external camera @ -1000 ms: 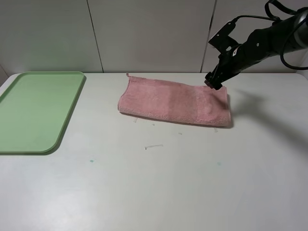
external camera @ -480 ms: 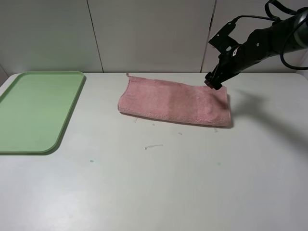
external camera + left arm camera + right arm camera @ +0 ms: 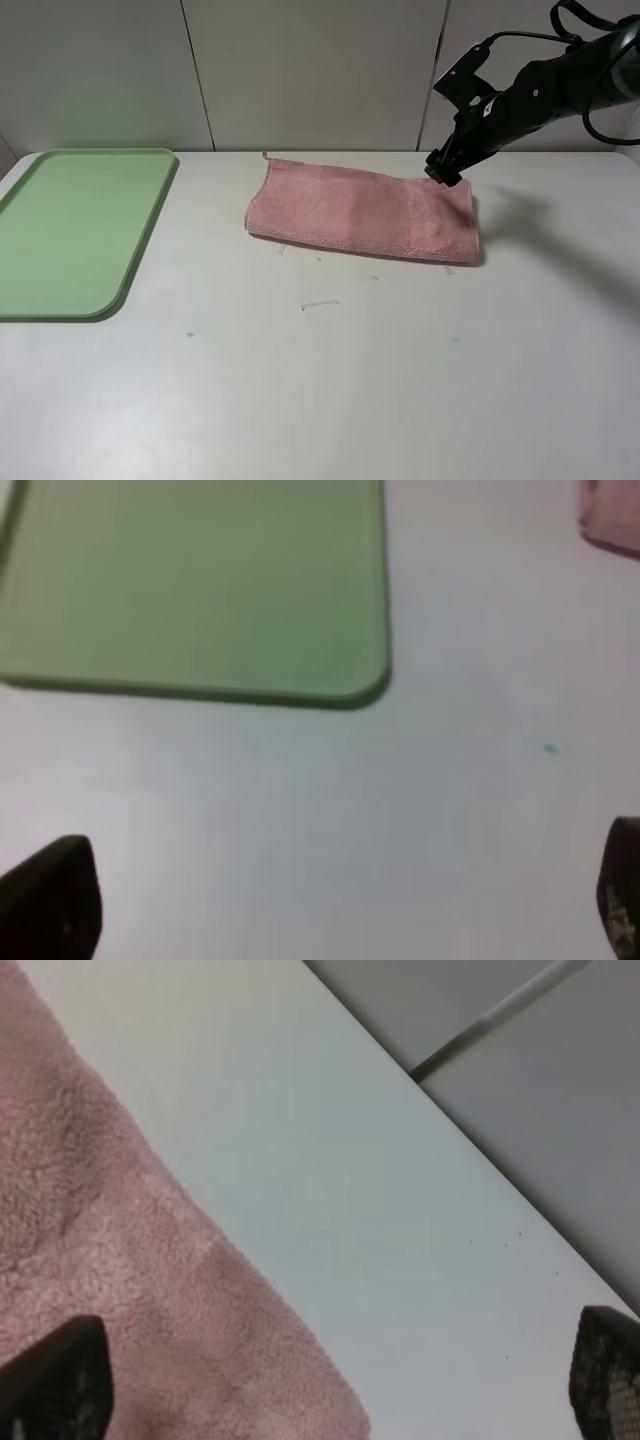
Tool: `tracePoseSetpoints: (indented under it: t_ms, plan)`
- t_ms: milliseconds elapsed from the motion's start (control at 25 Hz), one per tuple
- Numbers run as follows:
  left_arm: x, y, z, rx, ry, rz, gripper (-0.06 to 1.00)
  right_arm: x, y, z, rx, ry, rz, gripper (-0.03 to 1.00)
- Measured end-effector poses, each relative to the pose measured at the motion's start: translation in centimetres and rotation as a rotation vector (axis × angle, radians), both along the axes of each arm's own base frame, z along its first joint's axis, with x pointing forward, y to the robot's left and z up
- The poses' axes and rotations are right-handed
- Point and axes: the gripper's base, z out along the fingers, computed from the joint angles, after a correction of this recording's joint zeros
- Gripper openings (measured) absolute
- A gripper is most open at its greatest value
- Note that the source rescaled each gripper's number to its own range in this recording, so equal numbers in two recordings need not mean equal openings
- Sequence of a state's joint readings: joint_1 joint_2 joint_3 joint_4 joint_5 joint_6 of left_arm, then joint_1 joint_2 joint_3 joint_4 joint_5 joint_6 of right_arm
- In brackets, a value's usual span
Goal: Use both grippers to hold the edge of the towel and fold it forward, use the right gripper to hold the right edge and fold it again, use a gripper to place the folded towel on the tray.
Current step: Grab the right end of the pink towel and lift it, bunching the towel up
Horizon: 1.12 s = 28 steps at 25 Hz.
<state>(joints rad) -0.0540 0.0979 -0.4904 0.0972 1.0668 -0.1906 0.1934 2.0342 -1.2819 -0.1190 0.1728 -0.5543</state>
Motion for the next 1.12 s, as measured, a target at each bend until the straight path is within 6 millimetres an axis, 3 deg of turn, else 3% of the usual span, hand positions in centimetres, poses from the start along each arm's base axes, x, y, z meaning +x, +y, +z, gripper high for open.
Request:
tracePoseSetpoints:
  t_ms: [720,1120]
  plan:
    - [0.0,0.0,0.0,0.0,0.0,0.048,1.0,0.0,0.0,0.0,-0.001,0.003,0.0,1.0]
    - [0.0,0.0,0.0,0.0,0.0,0.048,1.0,-0.6,-0.2,1.9,0.015,0.008,-0.029,1.0]
